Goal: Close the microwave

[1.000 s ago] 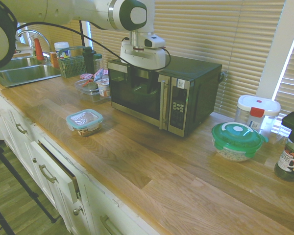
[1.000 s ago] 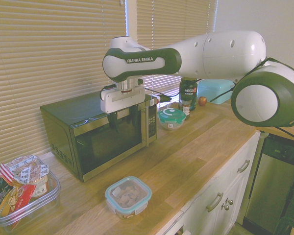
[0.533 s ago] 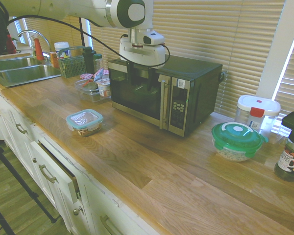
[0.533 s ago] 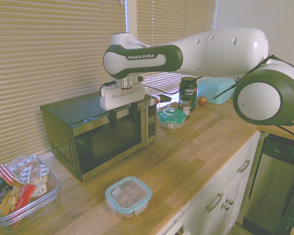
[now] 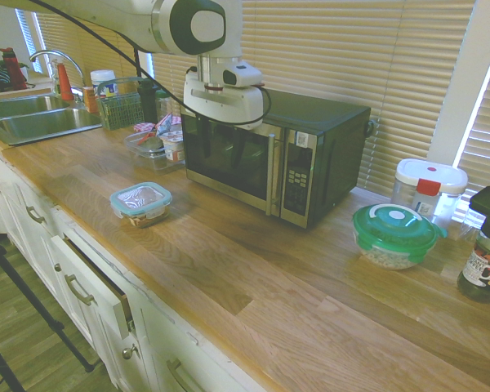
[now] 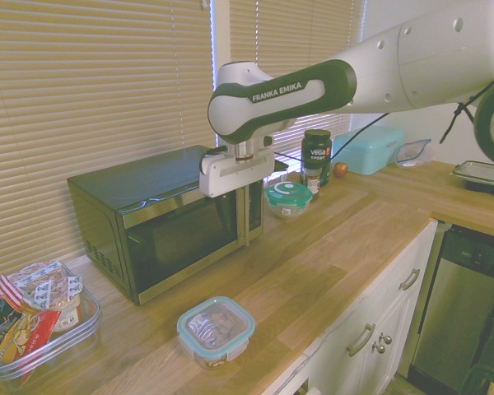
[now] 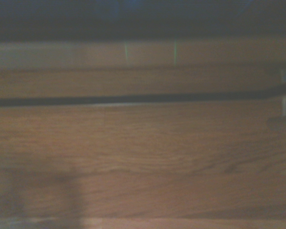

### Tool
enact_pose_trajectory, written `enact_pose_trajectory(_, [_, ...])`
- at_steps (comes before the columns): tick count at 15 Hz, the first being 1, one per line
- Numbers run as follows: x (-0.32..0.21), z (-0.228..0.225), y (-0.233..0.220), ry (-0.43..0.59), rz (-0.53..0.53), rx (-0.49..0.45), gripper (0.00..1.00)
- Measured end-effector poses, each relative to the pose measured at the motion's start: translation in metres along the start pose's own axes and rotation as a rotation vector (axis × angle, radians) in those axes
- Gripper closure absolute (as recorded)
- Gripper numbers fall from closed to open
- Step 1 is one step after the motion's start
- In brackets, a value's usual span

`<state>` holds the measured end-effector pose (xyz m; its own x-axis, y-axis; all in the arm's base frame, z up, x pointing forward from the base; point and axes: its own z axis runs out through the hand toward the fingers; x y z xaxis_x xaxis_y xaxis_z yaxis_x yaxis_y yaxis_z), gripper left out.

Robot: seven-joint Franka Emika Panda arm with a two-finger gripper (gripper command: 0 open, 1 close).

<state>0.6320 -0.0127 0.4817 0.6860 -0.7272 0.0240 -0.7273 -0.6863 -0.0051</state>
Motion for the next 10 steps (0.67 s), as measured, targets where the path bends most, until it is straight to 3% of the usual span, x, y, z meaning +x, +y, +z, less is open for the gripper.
enact_pose_trajectory(10, [-0.095, 0.052, 0.095, -0.028, -0.107, 0.037, 0.0])
